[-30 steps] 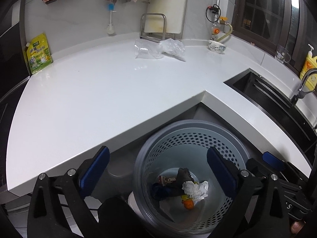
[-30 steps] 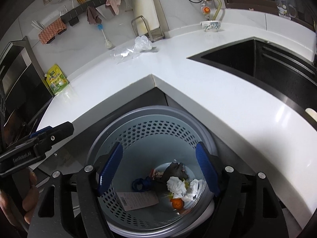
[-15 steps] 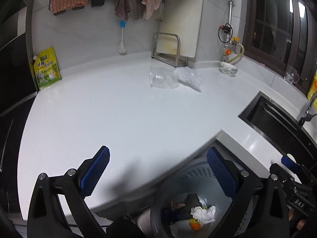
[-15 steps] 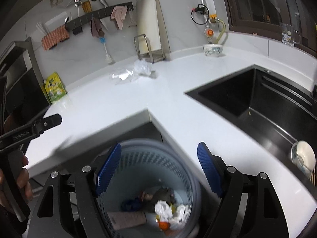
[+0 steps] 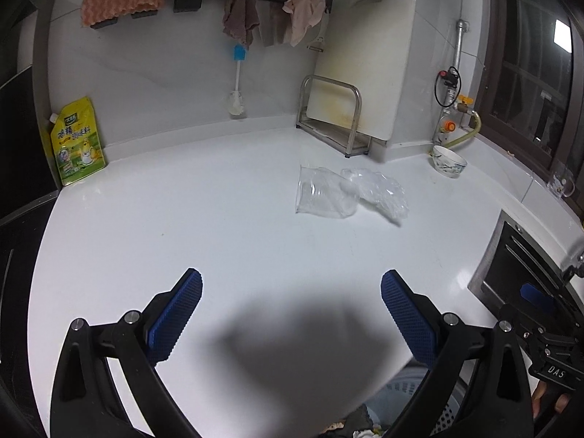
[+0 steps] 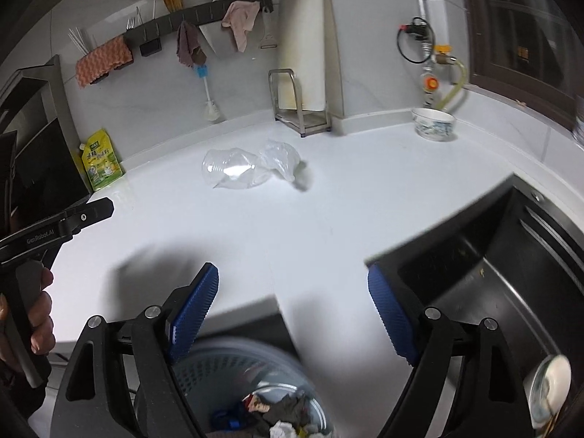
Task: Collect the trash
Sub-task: 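Move both open tools back over the counter toward the clear cup and bag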
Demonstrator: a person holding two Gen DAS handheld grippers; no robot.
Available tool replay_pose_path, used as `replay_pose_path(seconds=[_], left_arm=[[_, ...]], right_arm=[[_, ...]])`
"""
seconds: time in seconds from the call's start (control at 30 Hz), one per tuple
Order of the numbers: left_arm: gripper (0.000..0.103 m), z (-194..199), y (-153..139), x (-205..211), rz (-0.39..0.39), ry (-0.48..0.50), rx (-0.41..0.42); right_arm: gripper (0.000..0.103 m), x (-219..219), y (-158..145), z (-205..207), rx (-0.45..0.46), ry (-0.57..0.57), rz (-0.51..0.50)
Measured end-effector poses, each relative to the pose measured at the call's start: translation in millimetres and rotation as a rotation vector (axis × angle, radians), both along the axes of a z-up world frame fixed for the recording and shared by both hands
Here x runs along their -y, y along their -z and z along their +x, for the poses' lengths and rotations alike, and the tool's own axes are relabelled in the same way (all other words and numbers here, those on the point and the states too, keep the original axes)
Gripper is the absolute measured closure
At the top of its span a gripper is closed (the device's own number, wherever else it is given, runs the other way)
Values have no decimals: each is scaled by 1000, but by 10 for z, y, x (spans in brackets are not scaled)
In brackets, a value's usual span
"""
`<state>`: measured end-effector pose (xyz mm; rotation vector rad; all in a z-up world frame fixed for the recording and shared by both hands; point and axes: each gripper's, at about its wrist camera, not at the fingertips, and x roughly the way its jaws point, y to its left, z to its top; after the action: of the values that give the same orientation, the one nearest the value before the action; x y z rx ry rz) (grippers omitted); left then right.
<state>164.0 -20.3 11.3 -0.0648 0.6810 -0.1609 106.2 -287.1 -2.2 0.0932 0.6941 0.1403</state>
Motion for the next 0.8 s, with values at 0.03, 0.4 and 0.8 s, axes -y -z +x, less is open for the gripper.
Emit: replay_pose_path(seconds=[0.03, 0.4, 0.8], left_arm=[[6, 102, 10, 25, 8, 1, -7], [6, 931, 109, 87, -1, -12, -31], [6, 1409, 334, 124, 8, -16, -61]], right_arm=[[23, -2, -21, 145, -8, -4, 2], [23, -78, -110, 1329, -68, -48, 44], [23, -268, -14, 2272, -139, -95, 63]])
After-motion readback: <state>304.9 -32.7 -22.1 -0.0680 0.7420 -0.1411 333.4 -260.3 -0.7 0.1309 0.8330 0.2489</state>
